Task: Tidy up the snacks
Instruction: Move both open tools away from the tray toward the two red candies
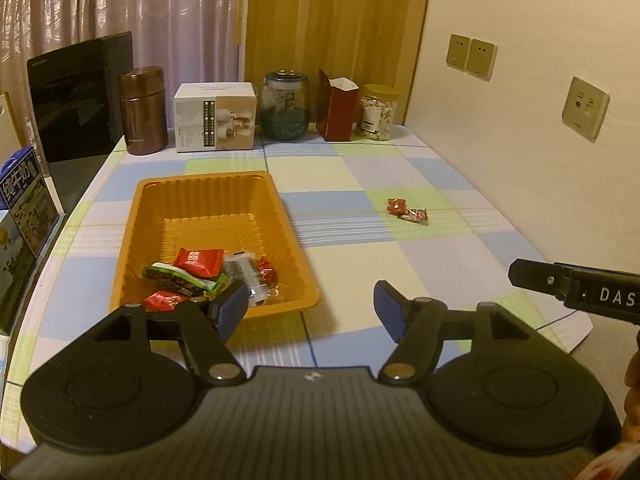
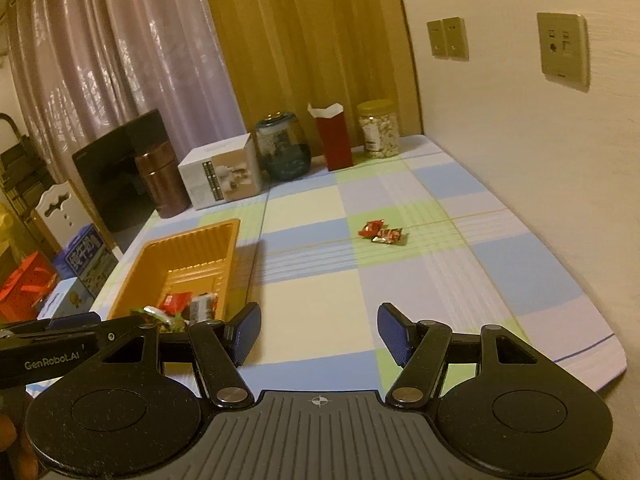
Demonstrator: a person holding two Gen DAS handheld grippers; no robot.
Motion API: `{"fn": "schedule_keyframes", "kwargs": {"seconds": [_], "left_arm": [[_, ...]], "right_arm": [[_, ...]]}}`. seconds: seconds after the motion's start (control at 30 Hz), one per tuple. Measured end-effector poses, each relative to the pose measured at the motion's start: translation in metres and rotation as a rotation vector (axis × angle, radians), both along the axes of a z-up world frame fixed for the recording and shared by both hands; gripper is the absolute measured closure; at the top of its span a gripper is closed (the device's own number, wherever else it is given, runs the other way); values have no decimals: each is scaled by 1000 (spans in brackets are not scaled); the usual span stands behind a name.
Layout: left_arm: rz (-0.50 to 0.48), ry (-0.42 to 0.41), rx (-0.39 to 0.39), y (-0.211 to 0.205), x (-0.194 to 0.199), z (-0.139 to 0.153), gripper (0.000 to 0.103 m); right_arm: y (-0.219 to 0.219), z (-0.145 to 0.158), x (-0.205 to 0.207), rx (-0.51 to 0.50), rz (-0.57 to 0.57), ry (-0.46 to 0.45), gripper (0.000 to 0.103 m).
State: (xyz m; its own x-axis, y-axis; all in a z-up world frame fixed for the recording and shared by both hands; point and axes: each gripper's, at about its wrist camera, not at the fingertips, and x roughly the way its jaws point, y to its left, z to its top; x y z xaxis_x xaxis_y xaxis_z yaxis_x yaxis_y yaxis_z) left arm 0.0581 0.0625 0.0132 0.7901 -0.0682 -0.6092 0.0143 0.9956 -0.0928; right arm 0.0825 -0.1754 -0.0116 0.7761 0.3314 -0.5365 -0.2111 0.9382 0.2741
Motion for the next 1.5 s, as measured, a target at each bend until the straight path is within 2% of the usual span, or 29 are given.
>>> {"fn": "schedule_keyframes", "kwargs": {"seconds": [0.5,0.8,1.23,1.5], "left_arm": [[-30,-4,-13,-13,8,-1,33],[-71,-7,-6,-30,27,-3,31],[-150,9,20,-59,84,-16,30],[-213,31,27,-76,141,-30,30]], "right_arm": [[-21,-5,1,-1,-37,12,38],[-37,-12,13,-18,-67,22,38],[-59,-27,60,-75,-58,28,38],[-63,-46,106,-125,31,13,38]]}}
